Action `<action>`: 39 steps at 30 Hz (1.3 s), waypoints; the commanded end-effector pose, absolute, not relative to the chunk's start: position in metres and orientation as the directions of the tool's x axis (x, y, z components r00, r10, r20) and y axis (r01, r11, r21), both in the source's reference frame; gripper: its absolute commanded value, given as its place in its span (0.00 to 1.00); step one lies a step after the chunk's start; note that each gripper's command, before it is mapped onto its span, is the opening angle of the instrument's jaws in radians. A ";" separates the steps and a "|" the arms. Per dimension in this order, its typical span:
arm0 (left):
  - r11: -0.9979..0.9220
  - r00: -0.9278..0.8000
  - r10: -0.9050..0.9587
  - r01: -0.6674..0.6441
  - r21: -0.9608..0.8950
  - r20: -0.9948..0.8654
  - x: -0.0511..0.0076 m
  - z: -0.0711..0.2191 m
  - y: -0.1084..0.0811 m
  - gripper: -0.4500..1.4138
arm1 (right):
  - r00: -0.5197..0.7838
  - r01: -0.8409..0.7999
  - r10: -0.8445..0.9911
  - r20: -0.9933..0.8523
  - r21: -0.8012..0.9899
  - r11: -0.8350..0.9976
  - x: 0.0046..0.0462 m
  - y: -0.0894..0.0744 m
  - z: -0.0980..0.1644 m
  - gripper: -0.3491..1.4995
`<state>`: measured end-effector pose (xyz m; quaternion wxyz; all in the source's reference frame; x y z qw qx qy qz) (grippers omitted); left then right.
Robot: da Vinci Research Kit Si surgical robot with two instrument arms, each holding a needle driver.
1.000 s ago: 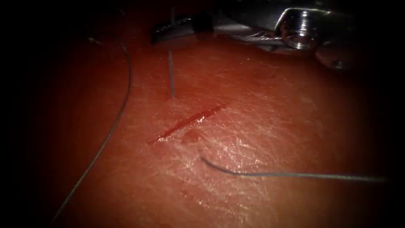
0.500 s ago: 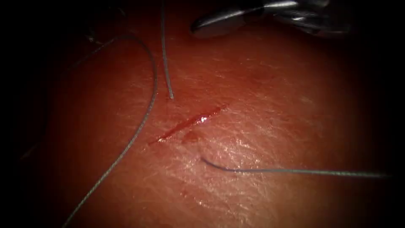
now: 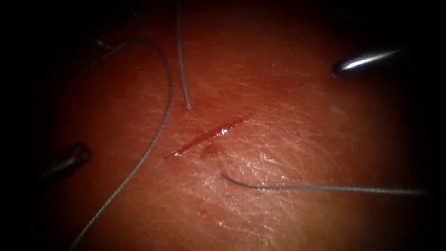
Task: Wound Closure
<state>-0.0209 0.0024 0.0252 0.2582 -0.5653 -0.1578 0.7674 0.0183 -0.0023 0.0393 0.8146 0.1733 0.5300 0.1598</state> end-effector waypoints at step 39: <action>-0.879 -0.520 0.475 -0.232 -0.417 -0.710 -0.0394 0.036 0.003 0.74 | 0.423 -0.105 0.448 -0.788 0.449 0.887 0.0202 -0.004 0.042 0.91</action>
